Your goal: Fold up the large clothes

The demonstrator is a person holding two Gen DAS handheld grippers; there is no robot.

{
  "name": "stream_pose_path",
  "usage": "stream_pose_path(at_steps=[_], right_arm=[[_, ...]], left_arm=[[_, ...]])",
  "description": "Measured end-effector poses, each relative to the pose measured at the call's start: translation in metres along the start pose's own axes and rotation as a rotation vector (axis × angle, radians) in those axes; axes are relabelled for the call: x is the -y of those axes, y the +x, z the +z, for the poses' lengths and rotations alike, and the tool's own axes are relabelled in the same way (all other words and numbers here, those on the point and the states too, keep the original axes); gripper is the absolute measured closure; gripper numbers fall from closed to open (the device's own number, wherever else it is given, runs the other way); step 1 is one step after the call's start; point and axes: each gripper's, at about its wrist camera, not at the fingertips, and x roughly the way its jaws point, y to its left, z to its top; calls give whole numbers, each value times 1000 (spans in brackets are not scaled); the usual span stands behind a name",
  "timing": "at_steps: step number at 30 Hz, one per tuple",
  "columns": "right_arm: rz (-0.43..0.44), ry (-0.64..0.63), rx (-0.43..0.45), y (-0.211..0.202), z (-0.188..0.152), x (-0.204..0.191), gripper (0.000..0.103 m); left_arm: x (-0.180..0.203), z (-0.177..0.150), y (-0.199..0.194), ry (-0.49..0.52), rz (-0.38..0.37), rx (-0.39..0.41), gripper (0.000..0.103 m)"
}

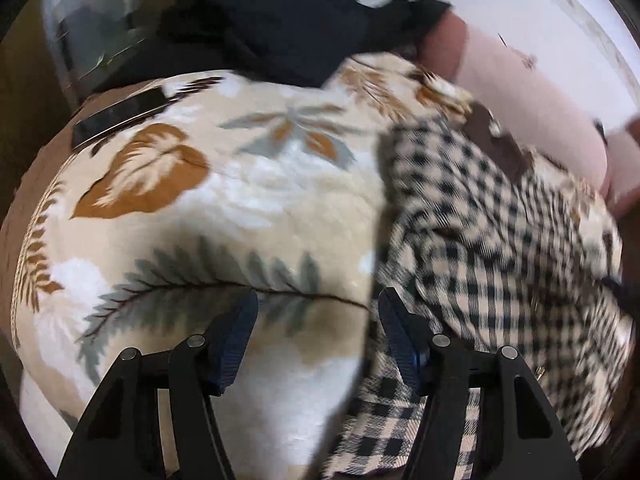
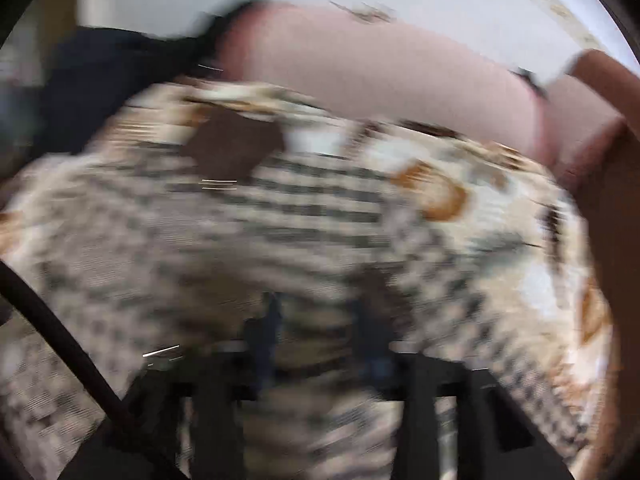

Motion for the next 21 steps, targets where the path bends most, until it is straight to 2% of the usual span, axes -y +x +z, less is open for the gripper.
stream_pose_path(at_steps=[4,6,8,11,13,14,16,18,21], right_arm=[[358,-113,-38,-16,-46,-102,42],[452,-175,-48,-18,-62,-146,42],[484,-266,-48,-17,-73,-181,42],[419,-379,-68,-1,-89,-215,42],[437,-387,-130,13,-100,-224,49],[431,-371,-121,13,-105,-225,52],[478,-383,-128,5,-110,-232,52],[562,-399,-155,-6,-116,-240,63],[565,-456,-148,-11,-132,-254,63]], left_arm=[[-25,12,-14,-107,-17,28,40],[-36,13,-24,-137,-17,54,40],[-44,16,-30,-147,5,79,40],[-58,18,-37,-165,42,111,40],[-67,18,-40,-188,36,116,40],[-71,19,-40,-201,29,117,40],[-77,21,-42,-221,22,120,40],[-79,23,-43,-233,25,131,40],[-76,25,-43,-238,22,135,40]])
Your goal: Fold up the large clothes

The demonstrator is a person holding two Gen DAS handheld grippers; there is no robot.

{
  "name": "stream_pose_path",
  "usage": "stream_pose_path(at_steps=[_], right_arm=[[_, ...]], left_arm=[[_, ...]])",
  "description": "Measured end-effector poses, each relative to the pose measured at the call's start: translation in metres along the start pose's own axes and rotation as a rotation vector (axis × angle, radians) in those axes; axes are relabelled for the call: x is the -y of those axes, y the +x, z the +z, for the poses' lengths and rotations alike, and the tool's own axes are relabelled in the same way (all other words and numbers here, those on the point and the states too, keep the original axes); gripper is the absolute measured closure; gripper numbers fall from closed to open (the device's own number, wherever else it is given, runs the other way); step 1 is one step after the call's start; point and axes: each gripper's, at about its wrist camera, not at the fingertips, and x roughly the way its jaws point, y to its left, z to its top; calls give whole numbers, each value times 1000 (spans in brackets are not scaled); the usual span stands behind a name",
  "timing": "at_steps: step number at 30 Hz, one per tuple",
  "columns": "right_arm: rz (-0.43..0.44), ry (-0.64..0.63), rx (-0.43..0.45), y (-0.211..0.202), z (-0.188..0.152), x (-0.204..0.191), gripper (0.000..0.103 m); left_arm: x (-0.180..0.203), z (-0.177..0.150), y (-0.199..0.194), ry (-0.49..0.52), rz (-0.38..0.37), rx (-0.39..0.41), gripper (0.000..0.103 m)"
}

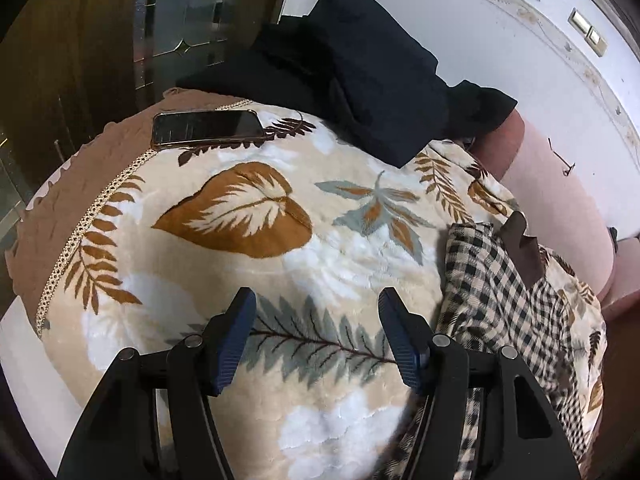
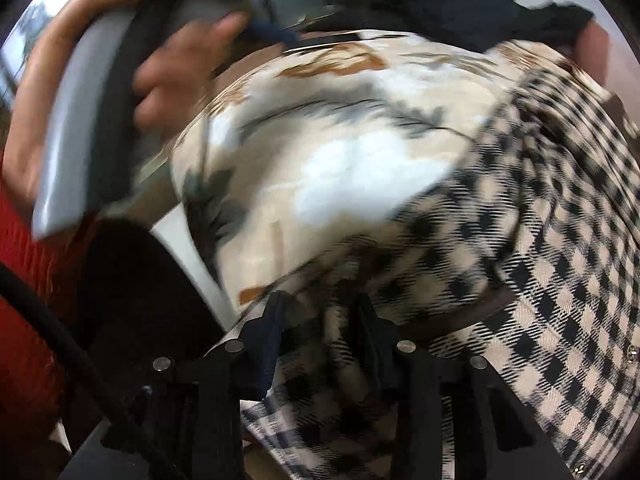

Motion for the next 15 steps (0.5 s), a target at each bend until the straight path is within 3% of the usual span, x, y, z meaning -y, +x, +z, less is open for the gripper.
stream_pose_path(at_steps=[4,9,15], right_arm=[[65,55,16,-5,-4,11,62],[22,63,98,-32,-4,23,60],[-169,246,193,-101,-19,106,54]], left_arm=[[11,-5,3,32,3,1,40],[28,-14,2,74,-21,14,40],[70,-38,6,204,-40,14,40]])
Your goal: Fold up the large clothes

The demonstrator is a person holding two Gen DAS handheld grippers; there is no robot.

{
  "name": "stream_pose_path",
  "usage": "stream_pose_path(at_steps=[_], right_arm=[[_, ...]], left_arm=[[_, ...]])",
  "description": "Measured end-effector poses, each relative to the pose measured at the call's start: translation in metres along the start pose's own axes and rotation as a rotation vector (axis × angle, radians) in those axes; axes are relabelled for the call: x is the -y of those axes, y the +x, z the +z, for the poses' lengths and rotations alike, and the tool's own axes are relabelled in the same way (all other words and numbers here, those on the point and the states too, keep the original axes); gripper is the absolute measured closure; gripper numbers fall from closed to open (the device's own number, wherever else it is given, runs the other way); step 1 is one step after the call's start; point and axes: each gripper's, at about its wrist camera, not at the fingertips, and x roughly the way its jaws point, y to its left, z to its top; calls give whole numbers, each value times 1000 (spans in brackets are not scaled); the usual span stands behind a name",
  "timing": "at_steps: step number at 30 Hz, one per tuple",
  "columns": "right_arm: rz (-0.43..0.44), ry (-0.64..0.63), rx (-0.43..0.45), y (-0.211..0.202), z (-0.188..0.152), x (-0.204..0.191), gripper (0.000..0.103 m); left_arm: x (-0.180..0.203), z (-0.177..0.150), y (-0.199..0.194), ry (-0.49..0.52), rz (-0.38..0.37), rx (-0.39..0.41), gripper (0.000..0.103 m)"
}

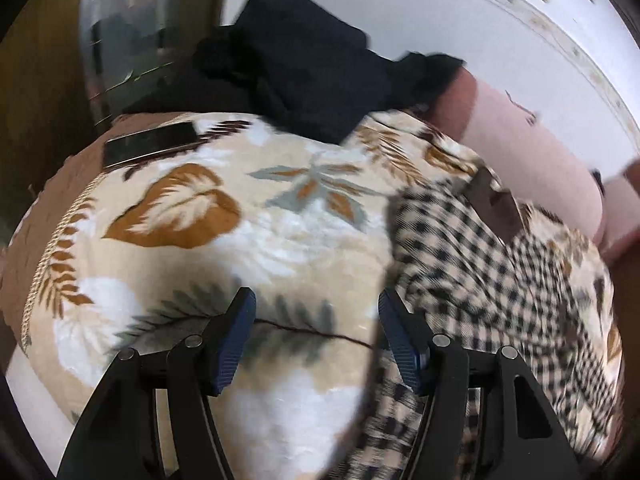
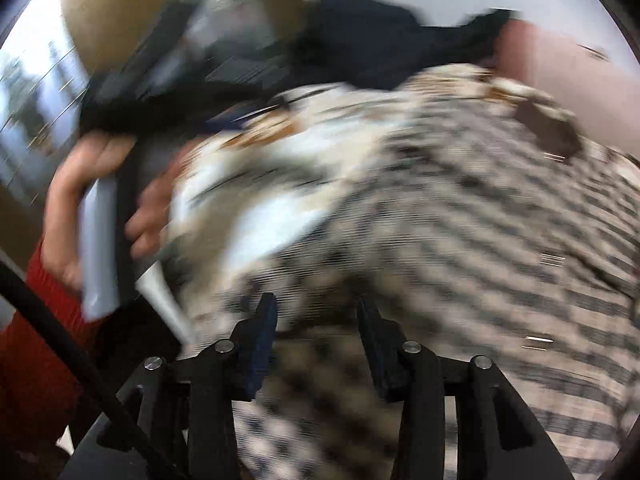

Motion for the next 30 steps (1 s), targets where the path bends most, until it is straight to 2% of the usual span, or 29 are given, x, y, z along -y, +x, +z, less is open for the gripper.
stream_pose_path(at_steps=[2,6,10,12,14,16,18,21,24,26,30], right_arm=[[-145,58,0,-7,-1,44,54],[-359,138,-52,-17,-16,112,54],[-545,276,-113,-37,-42,180,52],[-613,344,-104,-57,-54,203,52],[-591,387,-54,-75,-55,216,52],[-558,380,5,-85,-42,218,52],[-508,365,48,-79,-18,217,52],[-425,338,114,-48,30,210,52],[-321,349,118,-8,65,200,52],[-242,372,112,13,82,198,52],[-85,413,67,64,105,191,52]], left_arm=[[19,-8,4,42,-19,-13,40],[60,-29,19,148,-48,-61,40],[90,-52,34,257,-22,-100,40],[98,-61,42,296,-9,-124,40],[102,-64,41,306,-8,-107,40],[105,-60,38,305,-22,-81,40],[108,-47,37,281,-50,-67,40],[110,-13,48,200,-67,-34,40],[111,18,74,147,-77,-38,40],[107,30,95,107,-48,-51,40],[93,31,132,73,21,-134,40]])
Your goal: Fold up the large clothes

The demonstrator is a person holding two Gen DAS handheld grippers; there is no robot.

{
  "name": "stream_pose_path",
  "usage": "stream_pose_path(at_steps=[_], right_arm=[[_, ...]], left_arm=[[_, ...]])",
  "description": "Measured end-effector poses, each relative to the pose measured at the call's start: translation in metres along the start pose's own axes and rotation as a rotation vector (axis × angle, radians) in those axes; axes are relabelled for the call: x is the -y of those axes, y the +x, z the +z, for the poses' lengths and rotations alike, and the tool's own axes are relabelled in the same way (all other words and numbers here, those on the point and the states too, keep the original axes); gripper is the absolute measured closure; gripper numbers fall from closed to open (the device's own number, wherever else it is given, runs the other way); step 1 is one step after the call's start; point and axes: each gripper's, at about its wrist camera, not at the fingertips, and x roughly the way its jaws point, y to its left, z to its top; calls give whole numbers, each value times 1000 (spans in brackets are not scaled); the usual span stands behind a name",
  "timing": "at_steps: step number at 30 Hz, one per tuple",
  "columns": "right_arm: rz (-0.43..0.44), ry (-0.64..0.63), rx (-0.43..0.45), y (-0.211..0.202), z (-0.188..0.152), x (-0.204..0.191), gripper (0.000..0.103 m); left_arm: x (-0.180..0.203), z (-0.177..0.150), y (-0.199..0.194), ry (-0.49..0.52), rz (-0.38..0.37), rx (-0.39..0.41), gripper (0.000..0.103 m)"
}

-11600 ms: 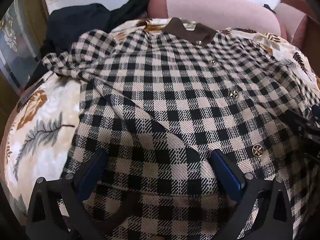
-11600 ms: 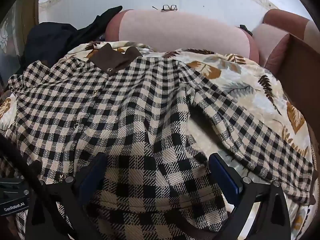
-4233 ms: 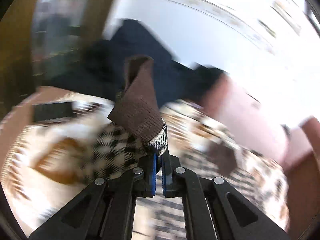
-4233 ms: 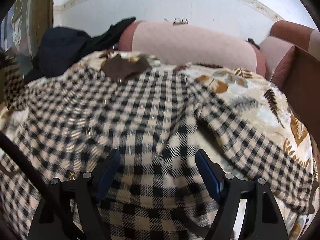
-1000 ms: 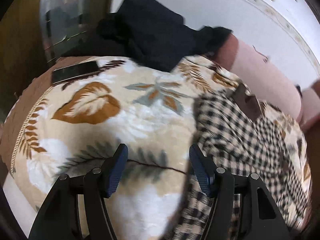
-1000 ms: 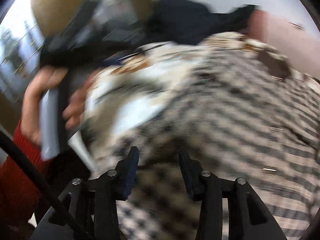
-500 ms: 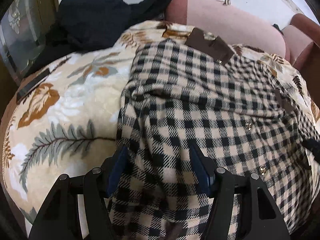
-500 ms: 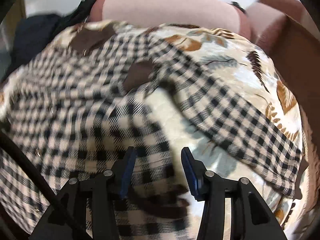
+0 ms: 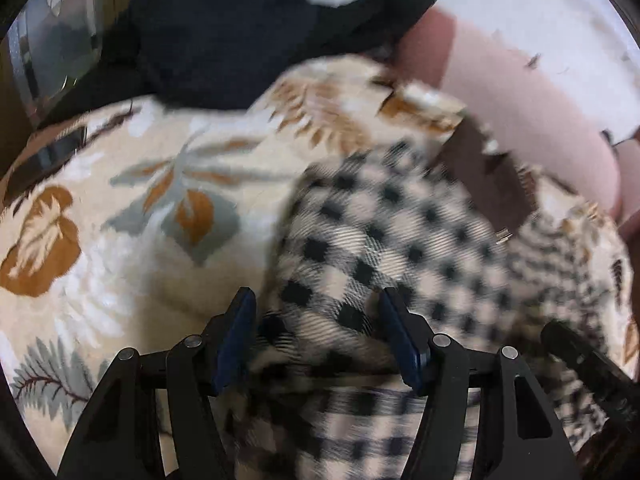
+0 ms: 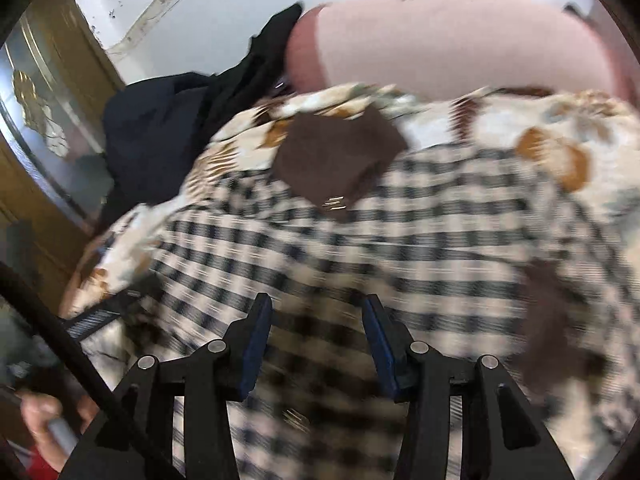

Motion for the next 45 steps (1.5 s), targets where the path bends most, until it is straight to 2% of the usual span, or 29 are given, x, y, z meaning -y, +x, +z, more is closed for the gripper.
stream_pose_path(at_steps=[2,5,6,11,12,13,14,16,17,18,20,23,25,27,30,33,36,40,43,44,45], right_arm=[[-2,-1,-38,20,1,0,52],[-89,9,-49,36,3,19,53],[-91,30,-29,31,4,34,58],[-235,144,18,-5,6,97,60],[-213,171,18,-15,5,113,83],[-217,184,8,-21,5,121,93],[-246,192,4,-30,4,128,94],[-357,190,32,-60,-2,139,90],[-365,201,45,-76,-5,146,80],[-369,226,72,-102,-11,155,64],[-388,262,128,-152,-24,170,53],[-427,325,170,-224,-52,199,51],[-471,384,198,-272,-78,226,46],[-504,439,202,-304,-105,246,41],[-531,528,204,-342,-156,275,41],[-483,611,225,-358,-193,293,41],[-460,643,225,-360,-213,299,40],[-430,677,221,-354,-231,306,39],[-393,688,213,-347,-238,302,39],[-361,697,222,-348,-240,299,39],[-276,726,246,-349,-244,295,39]], left_arm=[[-1,-4,13,22,24,-35,40],[7,-8,13,66,62,-18,40],[8,-9,13,74,73,-13,40],[10,-11,18,84,85,2,39],[10,-11,18,85,84,4,39],[9,-12,17,87,81,8,39],[9,-12,18,88,81,11,39],[9,-12,16,89,74,16,39],[9,-13,14,89,69,19,39],[9,-14,10,89,63,20,39],[8,-17,-2,80,48,23,39],[9,-25,-27,74,-5,37,39],[12,-33,-44,88,-27,55,38],[15,-40,-56,101,-42,72,38],[18,-51,-72,101,-68,86,37],[19,-62,-84,90,-88,89,37],[15,-74,-93,64,-104,82,37],[3,-87,-97,20,-126,61,37],[-2,-94,-96,13,-112,51,37],[-4,-95,-96,13,-103,53,37],[-4,-96,-96,13,-96,57,37]])
